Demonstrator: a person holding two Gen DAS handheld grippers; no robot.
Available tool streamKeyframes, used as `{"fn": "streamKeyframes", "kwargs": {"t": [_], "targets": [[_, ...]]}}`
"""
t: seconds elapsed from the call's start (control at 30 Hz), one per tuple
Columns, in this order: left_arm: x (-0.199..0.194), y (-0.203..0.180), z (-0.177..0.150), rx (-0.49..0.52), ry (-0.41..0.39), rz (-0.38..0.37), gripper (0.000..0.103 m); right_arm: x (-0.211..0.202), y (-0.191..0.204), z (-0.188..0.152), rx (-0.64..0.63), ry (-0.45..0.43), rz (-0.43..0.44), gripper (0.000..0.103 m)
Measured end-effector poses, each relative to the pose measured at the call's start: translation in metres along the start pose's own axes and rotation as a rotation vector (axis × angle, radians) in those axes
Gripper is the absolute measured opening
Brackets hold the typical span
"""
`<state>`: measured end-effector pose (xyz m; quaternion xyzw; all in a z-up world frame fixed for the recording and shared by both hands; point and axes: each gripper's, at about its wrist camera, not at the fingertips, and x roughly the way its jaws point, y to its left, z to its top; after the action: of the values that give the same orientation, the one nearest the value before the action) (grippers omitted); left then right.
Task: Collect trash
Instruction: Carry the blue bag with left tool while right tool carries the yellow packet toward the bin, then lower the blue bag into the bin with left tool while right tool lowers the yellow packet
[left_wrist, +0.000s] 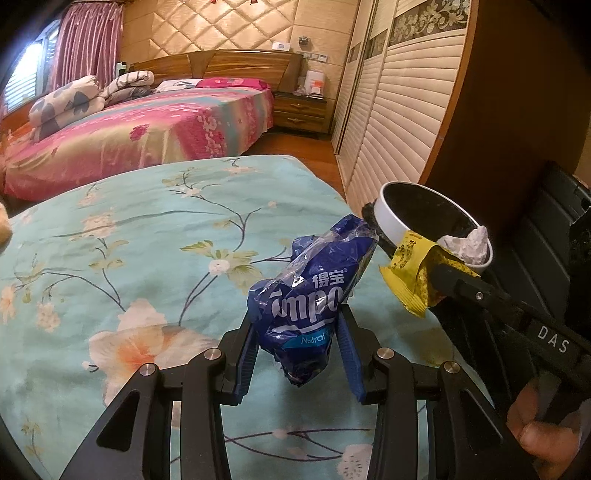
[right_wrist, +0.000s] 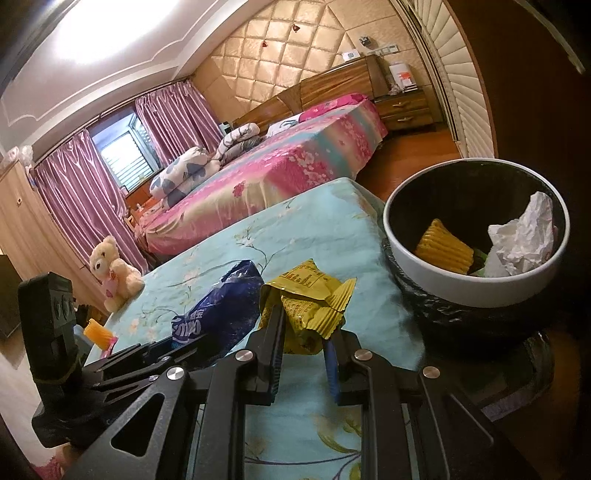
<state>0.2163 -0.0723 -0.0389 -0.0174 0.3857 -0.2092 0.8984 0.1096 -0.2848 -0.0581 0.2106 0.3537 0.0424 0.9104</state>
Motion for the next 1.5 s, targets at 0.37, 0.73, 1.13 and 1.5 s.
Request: {"fn": "streamKeyframes", "kwargs": {"t": [0.37, 0.73, 1.13, 1.5], "targets": [[0.000, -0.017, 0.000, 0.010, 0.003, -0.018, 0.039, -0.014, -0.015, 0.000, 0.029, -0.013, -0.007, 0.019], [0.004, -0.039, 0.001, 0.041, 0.019, -0.051, 0.039, -0.033, -0.032, 0.000, 0.060, -0.040, -0.030, 0.019], [0.008, -0.058, 0.009, 0.082, 0.017, -0.071, 0.039, -0.044, -0.044, 0.004, 0.085, -0.056, -0.047, 0.019], [0.012, -0.068, 0.015, 0.102, 0.010, -0.081, 0.039, -0.052, -0.052, 0.011, 0.087, -0.068, -0.065, 0.020]]}}
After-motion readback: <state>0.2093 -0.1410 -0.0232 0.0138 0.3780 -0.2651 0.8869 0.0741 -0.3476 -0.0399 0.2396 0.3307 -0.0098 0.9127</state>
